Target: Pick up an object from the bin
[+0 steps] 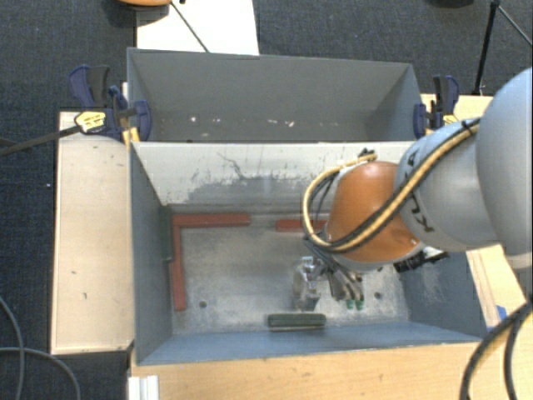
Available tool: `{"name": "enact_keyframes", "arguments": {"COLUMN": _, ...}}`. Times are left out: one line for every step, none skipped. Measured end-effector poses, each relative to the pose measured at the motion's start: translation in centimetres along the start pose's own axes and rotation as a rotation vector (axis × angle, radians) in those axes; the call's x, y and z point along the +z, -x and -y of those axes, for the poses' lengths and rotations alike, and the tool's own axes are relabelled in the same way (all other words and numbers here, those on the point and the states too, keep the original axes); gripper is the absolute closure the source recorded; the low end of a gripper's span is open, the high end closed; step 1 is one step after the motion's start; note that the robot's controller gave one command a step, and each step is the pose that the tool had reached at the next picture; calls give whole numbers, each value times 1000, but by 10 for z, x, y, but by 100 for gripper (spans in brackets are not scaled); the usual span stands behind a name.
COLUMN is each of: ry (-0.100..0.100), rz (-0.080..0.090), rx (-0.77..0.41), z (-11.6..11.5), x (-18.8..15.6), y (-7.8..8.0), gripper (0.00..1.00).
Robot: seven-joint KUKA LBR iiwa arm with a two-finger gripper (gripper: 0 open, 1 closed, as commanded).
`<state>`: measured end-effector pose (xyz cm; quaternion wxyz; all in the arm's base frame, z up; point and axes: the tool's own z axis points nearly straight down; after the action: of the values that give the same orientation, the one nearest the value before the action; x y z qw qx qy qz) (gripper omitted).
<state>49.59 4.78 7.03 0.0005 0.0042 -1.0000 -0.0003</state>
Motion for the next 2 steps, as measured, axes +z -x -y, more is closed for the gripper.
{"name": "enact_keyframes", "arguments": {"ry": 0, "rz": 0, "rx": 0, "z": 0, "x": 0, "y": 0, "gripper": 100}}
{"name": "enact_keyframes", "arguments": {"ry": 0, "rz": 2, "rx": 211, "z": 60, "x": -1, "y": 14, "gripper": 100}}
